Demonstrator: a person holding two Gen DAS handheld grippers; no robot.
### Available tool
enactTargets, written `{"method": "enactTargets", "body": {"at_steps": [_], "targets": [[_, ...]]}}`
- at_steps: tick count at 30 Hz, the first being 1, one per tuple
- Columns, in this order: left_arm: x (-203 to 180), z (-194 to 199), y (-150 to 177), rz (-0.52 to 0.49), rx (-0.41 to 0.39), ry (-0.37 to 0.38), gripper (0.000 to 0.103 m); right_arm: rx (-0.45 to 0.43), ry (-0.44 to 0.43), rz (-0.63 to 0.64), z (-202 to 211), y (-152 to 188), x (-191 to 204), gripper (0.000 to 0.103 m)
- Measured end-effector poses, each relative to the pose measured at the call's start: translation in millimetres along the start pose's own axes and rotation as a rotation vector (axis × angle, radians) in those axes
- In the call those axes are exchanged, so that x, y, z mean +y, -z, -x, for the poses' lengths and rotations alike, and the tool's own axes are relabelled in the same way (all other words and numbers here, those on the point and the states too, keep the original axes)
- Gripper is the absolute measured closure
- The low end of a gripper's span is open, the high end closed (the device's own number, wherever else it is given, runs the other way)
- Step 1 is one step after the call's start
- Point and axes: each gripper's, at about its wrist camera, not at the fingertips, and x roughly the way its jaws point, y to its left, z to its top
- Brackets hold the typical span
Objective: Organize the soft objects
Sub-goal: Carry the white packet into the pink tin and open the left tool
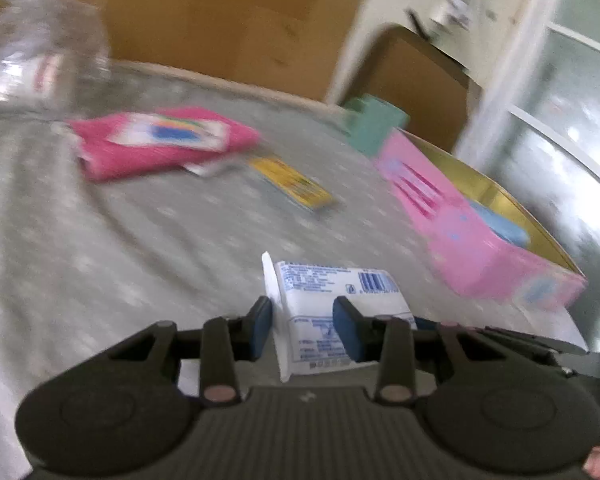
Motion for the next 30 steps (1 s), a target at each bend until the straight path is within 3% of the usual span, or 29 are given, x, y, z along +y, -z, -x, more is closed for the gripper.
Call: {"method": "enactTargets", "body": {"at_steps": [7, 10, 12, 14, 17, 18, 20, 22, 26, 30], "targets": [[-77, -17, 25, -0.158, 0.093, 0.164, 0.064, -0.081, 0.127, -0.021, 83, 48, -14, 0.062], [-107, -28, 29, -0.228, 0.126, 0.213, 0.051, -0.137, 0.202, -0.045, 115, 67, -23, 0.047], [-119, -35, 29, -0.256, 0.137, 0.216, 0.050, -0.166, 0.235, -0.038, 129, 75, -28, 0.039], [-124, -37, 31, -0.279, 0.135, 0.208, 0.050, -0.177, 0.222, -0.018, 136, 82, -33, 0.038], [-132, -36, 34, -0.313, 0.141, 0.196, 0.057, -0.148, 0.260, 0.034, 127, 91, -37, 0.037], [-135, -36, 33, -0.316, 0.146, 0.186, 0.057, -0.165, 0.274, 0.079, 123, 94, -31, 0.046], [-142, -34, 27, -0.334, 0.122, 0.145, 0.057, -0.172, 0.320, 0.171, 116, 97, -26, 0.052], [-147, -30, 10, -0.338, 0.092, 0.168, 0.057, -0.189, 0.334, 0.193, 112, 95, -23, 0.054], [-172, -26, -30, -0.346, 0.020, 0.250, 0.057, -0.318, 0.343, 0.156, 134, 75, -28, 0.055], [-204, -44, -60, -0.401, -0.042, 0.261, 0.055, -0.424, 0.420, 0.196, 154, 45, -40, 0.055]]}}
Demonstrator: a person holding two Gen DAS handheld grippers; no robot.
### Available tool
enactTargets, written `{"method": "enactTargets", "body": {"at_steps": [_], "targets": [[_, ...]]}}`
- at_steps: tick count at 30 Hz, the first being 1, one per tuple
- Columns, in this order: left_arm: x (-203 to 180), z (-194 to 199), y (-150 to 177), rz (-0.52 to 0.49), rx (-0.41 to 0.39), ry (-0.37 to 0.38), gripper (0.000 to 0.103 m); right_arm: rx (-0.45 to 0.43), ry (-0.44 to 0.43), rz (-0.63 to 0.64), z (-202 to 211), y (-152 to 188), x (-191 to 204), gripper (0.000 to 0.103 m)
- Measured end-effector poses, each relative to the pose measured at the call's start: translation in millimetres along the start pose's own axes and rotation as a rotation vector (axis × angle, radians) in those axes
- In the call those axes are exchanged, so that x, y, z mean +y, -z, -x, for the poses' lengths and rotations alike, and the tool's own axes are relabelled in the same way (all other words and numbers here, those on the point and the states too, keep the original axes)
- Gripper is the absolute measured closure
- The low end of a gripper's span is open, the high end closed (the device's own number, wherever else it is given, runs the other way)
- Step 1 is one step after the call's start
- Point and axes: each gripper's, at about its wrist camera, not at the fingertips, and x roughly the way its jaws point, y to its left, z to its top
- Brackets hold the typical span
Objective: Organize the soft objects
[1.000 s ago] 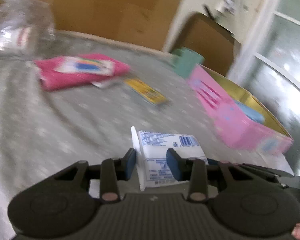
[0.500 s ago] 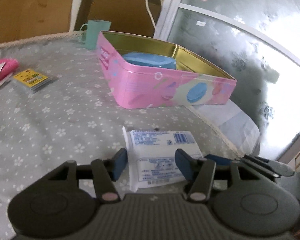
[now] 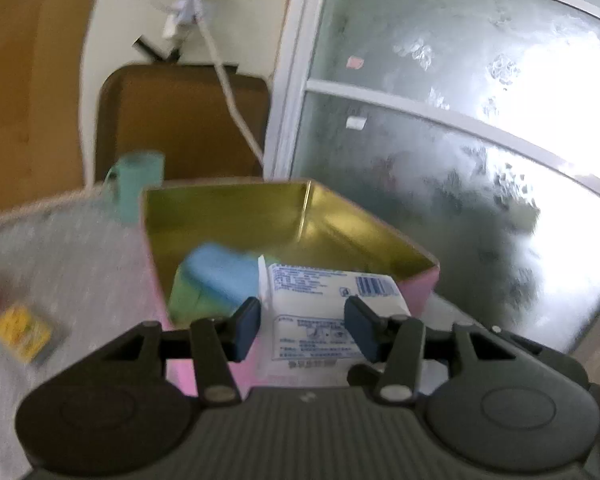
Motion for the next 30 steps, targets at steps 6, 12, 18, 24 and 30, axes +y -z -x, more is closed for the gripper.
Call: {"method": "enactTargets", "body": {"at_steps": [6, 12, 18, 24, 30], "targets": [[15, -54, -20, 0.067, 0.064, -0.013, 0.054, 0.034, 0.066, -0.018, -40, -21, -38, 0.055], [29, -96, -25, 0.098, 0.132, -0.105, 0.040, 0.128, 0.090, 0.013, -85, -19, -53, 0.061], [22, -106, -28, 0.059, 0.119, -0.221, 0.027, 0.195, 0.241, 0.010, -130, -18, -76, 0.061], [26, -70, -27, 0.056, 0.040, -0.234, 0.028, 0.136, 0.274, -0.100, -113, -15, -89, 0.060], [49, -10, -6, 0.075, -0.013, -0.302, 0.028, 0.043, 0.126, -0.081, -78, -25, -49, 0.060]]}}
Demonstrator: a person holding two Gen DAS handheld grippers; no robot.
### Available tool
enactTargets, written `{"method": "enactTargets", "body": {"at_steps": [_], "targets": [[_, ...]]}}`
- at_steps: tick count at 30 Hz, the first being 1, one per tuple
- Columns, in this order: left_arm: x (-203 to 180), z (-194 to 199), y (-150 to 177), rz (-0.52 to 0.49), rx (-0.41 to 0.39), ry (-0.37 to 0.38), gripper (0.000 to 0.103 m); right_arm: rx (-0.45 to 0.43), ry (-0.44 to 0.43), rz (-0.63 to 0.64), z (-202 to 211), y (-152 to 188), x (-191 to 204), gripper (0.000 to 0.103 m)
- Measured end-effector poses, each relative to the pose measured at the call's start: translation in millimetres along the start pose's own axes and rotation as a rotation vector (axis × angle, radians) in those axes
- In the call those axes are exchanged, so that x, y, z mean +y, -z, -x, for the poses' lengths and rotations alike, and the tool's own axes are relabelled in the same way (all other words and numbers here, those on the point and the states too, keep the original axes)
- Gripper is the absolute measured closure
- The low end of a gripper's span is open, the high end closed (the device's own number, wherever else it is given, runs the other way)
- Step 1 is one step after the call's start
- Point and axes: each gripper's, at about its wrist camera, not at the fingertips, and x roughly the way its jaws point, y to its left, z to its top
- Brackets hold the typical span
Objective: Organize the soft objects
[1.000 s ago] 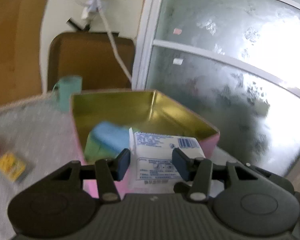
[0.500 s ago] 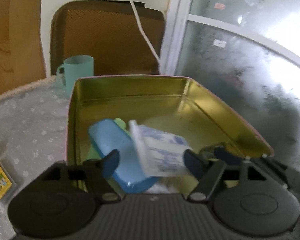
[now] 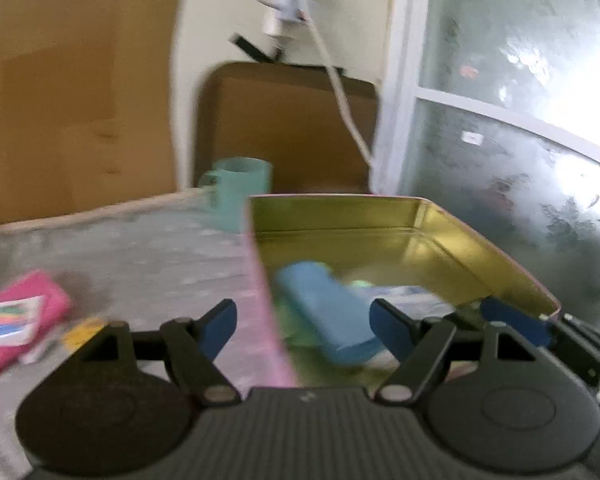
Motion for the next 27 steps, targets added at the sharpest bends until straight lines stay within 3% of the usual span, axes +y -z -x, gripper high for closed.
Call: {"method": "enactTargets", "body": {"at_steps": [3, 6, 9, 14, 23, 27], "targets": [[30, 24, 20, -0.008, -0.004, -0.081, 0.028, -0.019, -0.069, -0.010, 8, -2, 21, 0.060], [67, 33, 42, 0.020, 0.050, -0.187, 0.028, -0.013, -0.151, -0.011, 10, -1, 48, 0.059], [108, 40, 62, 0.098, 0.110, -0.264, 0.028, 0.013, -0.219, 0.013, 3, 3, 80, 0.059], [159, 54, 84, 0.160, 0.146, -0.367, 0.028, 0.082, -0.314, 0.046, -7, 12, 134, 0.059], [219, 76, 104, 0.206, 0.130, -0.488, 0.028, 0.187, -0.359, 0.064, -31, 28, 194, 0.059], [225, 74, 107, 0.214, 0.119, -0.478, 0.028, 0.213, -0.339, 0.065, -40, 37, 202, 0.059]]}}
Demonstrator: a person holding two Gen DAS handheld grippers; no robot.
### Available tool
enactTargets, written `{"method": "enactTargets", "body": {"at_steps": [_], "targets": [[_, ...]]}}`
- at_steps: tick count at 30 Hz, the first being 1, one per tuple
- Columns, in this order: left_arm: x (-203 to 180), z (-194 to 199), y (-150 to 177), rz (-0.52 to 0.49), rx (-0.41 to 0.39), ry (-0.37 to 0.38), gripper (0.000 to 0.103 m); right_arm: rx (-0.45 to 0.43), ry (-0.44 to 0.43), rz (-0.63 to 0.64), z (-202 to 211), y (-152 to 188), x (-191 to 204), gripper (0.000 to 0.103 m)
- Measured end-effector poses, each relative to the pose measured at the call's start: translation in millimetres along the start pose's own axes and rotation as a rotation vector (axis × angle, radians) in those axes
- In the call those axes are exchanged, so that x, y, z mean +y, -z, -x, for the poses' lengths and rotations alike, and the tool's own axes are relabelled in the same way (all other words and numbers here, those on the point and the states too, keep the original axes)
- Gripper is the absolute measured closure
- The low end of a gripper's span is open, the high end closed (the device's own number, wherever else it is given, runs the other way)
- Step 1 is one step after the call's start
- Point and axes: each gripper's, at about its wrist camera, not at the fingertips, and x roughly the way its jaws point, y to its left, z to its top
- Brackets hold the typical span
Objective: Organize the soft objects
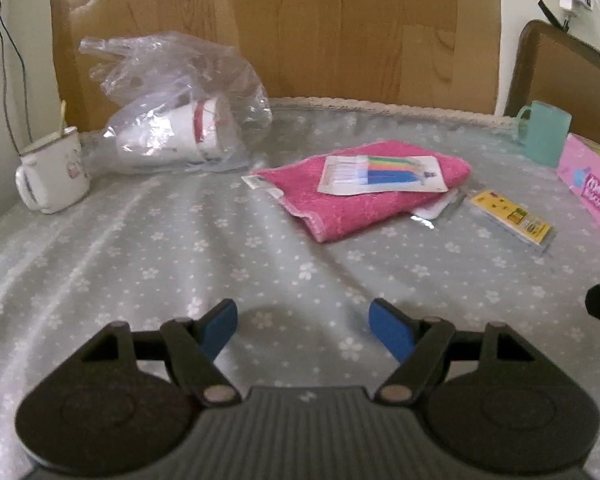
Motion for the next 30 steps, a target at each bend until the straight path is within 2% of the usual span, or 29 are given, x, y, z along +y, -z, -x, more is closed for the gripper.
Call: {"method": "enactTargets", "body": {"at_steps": [7, 14, 30], "targets": [[-8, 1, 0, -0.029, -0.028, -0.005, 0.028, -0.009, 0.026, -0.079, 2, 2, -12, 0.058], [-14, 6, 2, -0.070, -0.067, -0.027, 0.027, -0.032, 0.041, -0.079, 6, 3, -10, 0.053], [-11, 5, 1, -0.070, -0.062, -0.019, 0.022, -0.036, 0.047, -0.084, 6, 2, -11, 0.048]]}}
